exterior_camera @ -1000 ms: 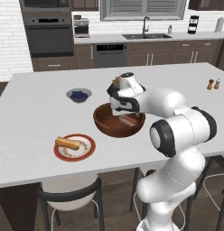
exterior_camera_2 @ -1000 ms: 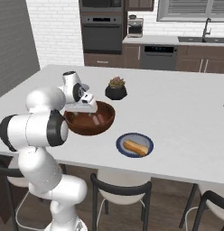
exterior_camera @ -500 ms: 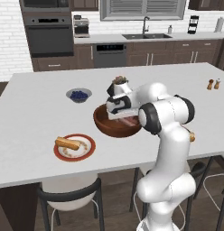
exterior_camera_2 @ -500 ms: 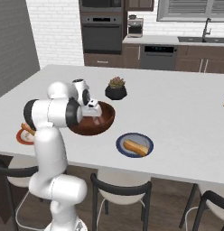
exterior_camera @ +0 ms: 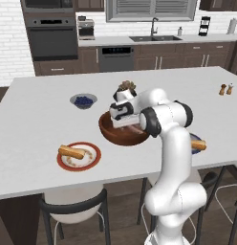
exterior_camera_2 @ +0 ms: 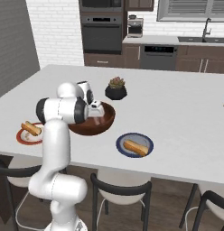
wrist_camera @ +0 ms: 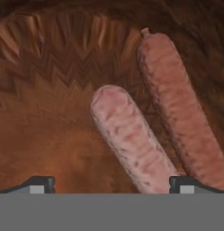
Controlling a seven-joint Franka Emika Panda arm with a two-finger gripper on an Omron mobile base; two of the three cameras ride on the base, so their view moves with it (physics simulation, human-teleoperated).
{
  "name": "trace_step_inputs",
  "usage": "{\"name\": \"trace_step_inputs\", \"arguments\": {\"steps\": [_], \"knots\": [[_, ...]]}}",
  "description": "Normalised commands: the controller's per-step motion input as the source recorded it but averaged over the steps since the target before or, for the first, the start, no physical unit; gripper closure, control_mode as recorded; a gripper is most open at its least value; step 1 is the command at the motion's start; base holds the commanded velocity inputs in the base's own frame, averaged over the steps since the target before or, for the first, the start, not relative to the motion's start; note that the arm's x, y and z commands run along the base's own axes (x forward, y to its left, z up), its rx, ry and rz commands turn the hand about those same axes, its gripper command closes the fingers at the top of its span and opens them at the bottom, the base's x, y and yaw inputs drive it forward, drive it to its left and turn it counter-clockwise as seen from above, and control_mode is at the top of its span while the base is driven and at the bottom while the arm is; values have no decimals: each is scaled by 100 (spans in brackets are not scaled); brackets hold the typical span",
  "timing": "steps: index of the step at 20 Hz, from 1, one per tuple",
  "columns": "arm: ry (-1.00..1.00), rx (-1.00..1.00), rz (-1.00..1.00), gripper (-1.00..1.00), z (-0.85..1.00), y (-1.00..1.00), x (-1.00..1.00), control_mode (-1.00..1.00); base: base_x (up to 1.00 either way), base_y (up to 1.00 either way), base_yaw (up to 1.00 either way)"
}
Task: Place one bun and one sausage from the bowl on each plate.
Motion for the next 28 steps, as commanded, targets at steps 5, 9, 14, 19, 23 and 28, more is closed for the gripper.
{"name": "trace_step_inputs", "arguments": {"steps": [5, 9, 14, 19, 23, 28], "knots": [[1, -4, 0, -100, -32, -5, 21, -100, 0, 0, 0], [2, -10, 0, -100, -91, -1, 16, -100, 0, 0, 0], [0, -10, 2, -100, -89, -6, 12, -100, 0, 0, 0], [6, -13, 12, 100, -100, -38, -13, -100, 0, 0, 0], [-5, 2, 6, 100, -93, -77, -28, -100, 0, 0, 0], [-11, 12, 0, 100, -86, -77, -26, -100, 0, 0, 0]]}}
